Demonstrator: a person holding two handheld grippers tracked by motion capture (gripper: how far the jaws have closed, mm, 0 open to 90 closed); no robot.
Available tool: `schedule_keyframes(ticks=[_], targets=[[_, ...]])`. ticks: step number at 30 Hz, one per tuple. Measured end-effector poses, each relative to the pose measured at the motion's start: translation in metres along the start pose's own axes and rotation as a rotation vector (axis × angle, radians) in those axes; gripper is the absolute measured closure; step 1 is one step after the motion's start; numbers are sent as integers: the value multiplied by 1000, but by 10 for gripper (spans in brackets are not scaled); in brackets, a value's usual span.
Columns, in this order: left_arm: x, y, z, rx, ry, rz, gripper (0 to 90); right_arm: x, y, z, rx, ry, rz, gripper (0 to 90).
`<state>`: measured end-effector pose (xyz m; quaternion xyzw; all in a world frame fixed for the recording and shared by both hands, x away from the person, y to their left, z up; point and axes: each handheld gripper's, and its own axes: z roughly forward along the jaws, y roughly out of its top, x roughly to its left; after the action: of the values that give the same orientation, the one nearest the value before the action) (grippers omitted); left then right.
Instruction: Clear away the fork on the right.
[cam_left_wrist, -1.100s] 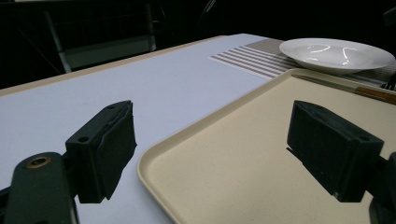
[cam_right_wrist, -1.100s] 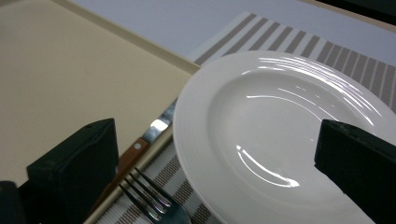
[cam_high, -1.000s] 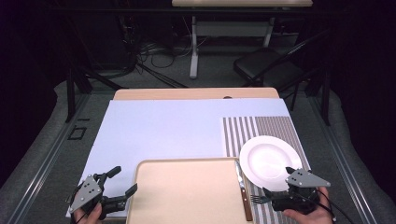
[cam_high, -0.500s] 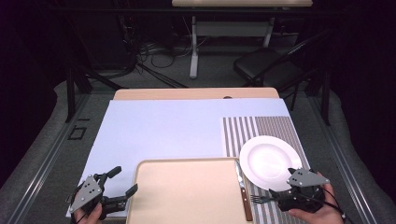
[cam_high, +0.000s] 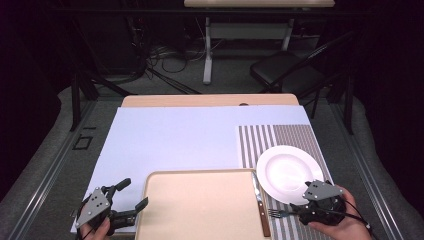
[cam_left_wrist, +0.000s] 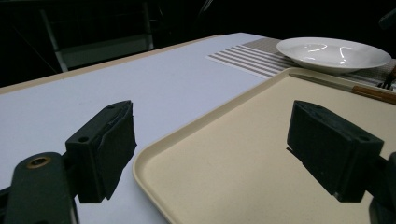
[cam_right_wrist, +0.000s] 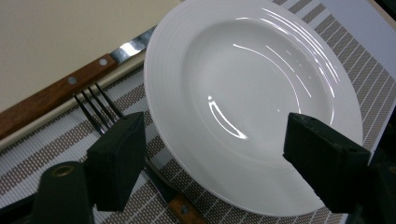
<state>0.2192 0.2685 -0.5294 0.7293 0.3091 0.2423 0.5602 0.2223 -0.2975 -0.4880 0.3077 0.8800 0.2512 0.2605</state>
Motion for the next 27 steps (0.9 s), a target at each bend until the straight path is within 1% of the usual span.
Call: schedule_keyframes(ticks=[3,4,7,8,9,11,12,14,17,21,22,26,27], targets=[[0,0,0,1,2,-3,157,-1,1,0,22,4,-37,250],[0,0,0,1,2,-3,157,-1,2,0,34,4,-44,261],[0,0,0,2,0,-2,157,-1,3,1,43,4,-66,291],[0,0,0,3,-1,-2,157,-2,3,1,45,0,-75,313],[0,0,0,2,-3,-2,157,-2,3,1,58,-4,-88,344],[0,0,0,3,-2,-1,157,-3,4,1,77,1,-110,405],[0,0,0,2,-1,-3,157,-3,3,1,75,1,-115,420],[0,0,0,1,0,-6,157,-4,3,1,89,-9,-136,433],[0,0,0,1,-5,-7,157,-4,2,2,108,-9,-161,443],[0,0,0,2,-2,-7,157,-6,1,3,129,-5,-173,476],[0,0,0,2,-2,-7,157,-6,0,3,138,-9,-165,484],[1,0,0,1,-3,-7,157,-6,-1,3,152,15,-187,500],[0,0,0,2,-2,-7,157,-6,-2,3,159,13,-195,502]])
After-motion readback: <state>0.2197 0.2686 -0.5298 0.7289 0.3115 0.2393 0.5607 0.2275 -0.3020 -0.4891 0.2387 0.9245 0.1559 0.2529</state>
